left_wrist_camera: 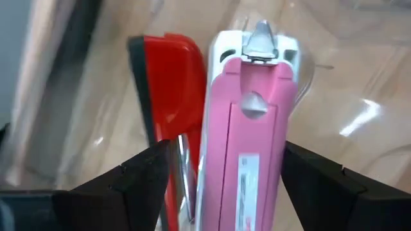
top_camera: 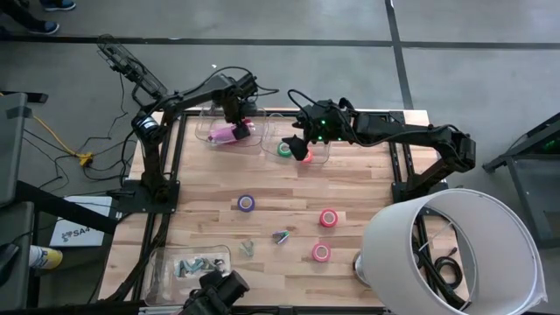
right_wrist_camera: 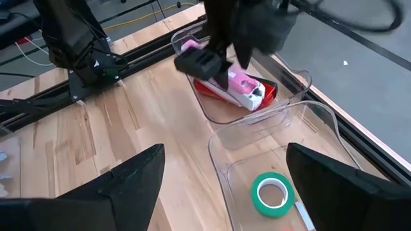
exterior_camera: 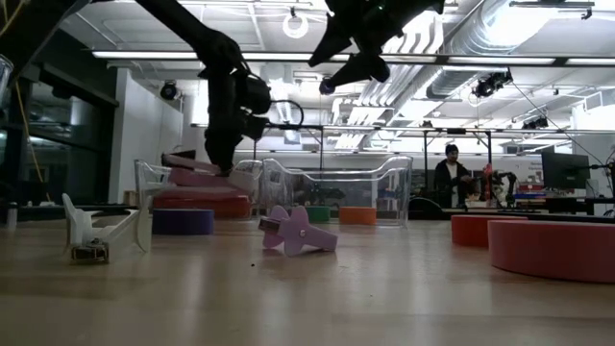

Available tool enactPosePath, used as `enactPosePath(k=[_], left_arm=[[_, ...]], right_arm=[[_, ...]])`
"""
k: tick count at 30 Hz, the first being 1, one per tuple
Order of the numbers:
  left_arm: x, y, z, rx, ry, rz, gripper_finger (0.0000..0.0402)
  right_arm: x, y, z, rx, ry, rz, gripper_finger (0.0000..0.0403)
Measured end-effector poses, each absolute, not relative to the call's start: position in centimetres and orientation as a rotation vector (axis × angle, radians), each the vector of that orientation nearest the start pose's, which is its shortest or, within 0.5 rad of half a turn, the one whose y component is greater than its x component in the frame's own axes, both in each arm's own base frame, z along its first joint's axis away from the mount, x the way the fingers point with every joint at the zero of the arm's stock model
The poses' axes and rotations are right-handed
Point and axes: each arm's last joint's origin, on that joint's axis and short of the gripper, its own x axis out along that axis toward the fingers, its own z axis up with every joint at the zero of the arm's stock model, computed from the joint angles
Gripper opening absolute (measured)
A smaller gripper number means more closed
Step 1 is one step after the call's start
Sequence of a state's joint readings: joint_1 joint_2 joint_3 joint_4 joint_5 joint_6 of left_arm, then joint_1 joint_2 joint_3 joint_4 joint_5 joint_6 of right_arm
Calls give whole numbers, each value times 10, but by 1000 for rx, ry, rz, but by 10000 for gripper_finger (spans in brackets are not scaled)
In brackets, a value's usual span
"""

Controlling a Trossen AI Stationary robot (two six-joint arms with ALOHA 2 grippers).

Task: Pick and place Stapler, Stapler remover, tape
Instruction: Put the pink stapler into the top left transparent bin, then put the blue tape into the top right transparent bin

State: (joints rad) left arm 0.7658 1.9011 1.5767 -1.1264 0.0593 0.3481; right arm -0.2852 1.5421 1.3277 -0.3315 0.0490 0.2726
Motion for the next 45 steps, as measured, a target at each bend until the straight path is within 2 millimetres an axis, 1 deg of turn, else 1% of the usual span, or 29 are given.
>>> enactPosePath(k=[5,15,21,26,30,34,38,45], left_arm=[[270,258,260,-288,1377,346,277],[271,258,298,-274,1346,360,278],[267,254,324,-313,1329,371,278],[263,246,341,-404,1308,326,278],[260,240,348,-512,1302,305,278],[262,236,348,-579,1285,279,278],[268,229,347,-581,1301,296,278],[286,207,347,-545,1330,282,278]], right_arm=[[332,-99,323,329,509,-400,316],[331,-98,320,350,535,-408,316],[330,-98,319,365,542,-414,316],[329,-98,318,371,561,-417,316],[327,-98,315,372,596,-428,316],[325,-98,312,369,634,-457,316],[321,-97,312,372,658,-465,316],[308,-94,323,345,666,-484,316]])
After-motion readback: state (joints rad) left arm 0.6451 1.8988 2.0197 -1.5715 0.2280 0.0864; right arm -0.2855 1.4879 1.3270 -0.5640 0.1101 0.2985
